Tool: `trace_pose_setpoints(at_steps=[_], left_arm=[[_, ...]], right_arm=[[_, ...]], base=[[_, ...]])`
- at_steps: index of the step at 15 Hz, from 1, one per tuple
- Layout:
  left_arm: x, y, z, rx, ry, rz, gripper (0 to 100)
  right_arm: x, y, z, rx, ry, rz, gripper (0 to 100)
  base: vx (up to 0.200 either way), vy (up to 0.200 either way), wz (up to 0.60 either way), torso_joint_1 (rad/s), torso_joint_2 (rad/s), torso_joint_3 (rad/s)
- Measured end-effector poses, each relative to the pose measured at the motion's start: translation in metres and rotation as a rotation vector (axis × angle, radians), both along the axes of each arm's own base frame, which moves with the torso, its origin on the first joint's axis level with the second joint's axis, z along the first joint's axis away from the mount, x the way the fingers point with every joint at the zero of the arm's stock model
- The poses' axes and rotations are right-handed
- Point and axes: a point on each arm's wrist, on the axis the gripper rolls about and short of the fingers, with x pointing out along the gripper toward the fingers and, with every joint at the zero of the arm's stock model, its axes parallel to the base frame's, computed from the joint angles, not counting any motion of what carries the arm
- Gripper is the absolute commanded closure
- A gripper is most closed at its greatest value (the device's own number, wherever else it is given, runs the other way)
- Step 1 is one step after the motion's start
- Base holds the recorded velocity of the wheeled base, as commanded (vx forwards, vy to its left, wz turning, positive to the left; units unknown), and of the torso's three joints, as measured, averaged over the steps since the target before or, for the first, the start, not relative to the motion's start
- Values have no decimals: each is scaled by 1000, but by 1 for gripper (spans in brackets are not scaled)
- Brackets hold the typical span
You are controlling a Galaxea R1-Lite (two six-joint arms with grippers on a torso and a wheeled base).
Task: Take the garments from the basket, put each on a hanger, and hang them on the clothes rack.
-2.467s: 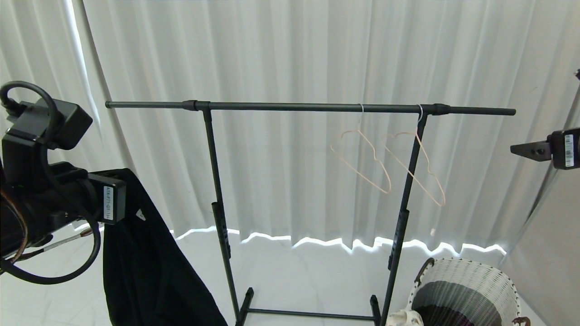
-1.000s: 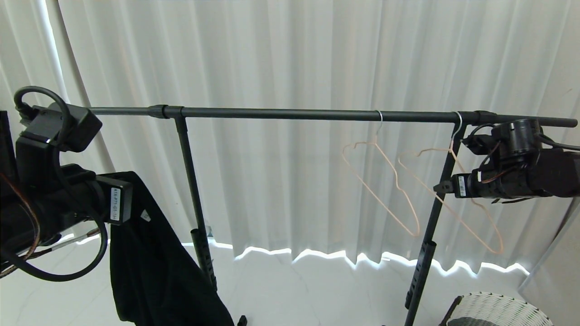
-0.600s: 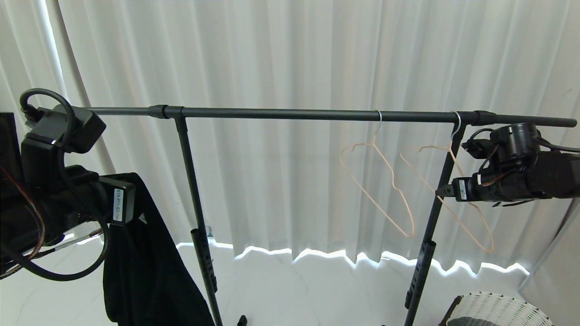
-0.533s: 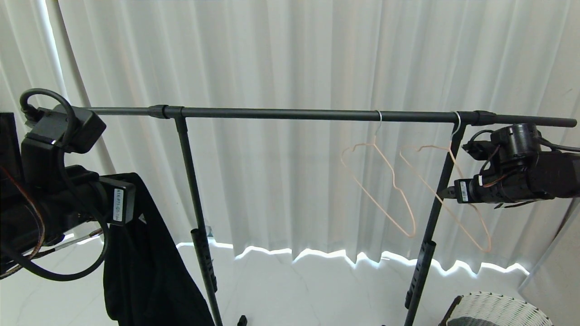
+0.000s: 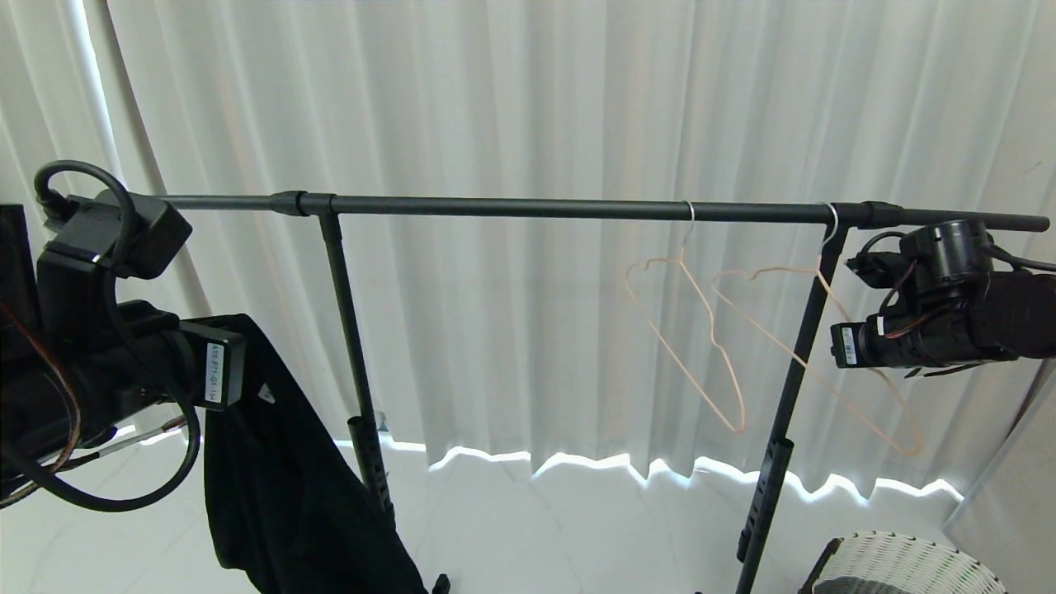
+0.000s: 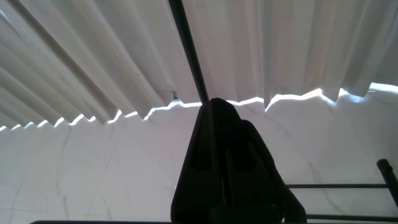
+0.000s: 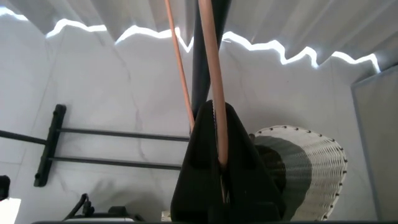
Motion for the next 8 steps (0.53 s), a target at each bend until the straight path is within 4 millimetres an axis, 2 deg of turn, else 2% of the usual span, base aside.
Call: trace_pose_setpoints(at_steps=[6,8], left_arm=[[0,0,0,-1,-2,0,100],[0,0,1,-3,-11,-1,100]], right_arm=[[-10,0,22,50,-80,40,100],[-11,1,36,66,-189,44,100]], base=[[0,0,0,0,0,0],[0,0,0,0,0,0]])
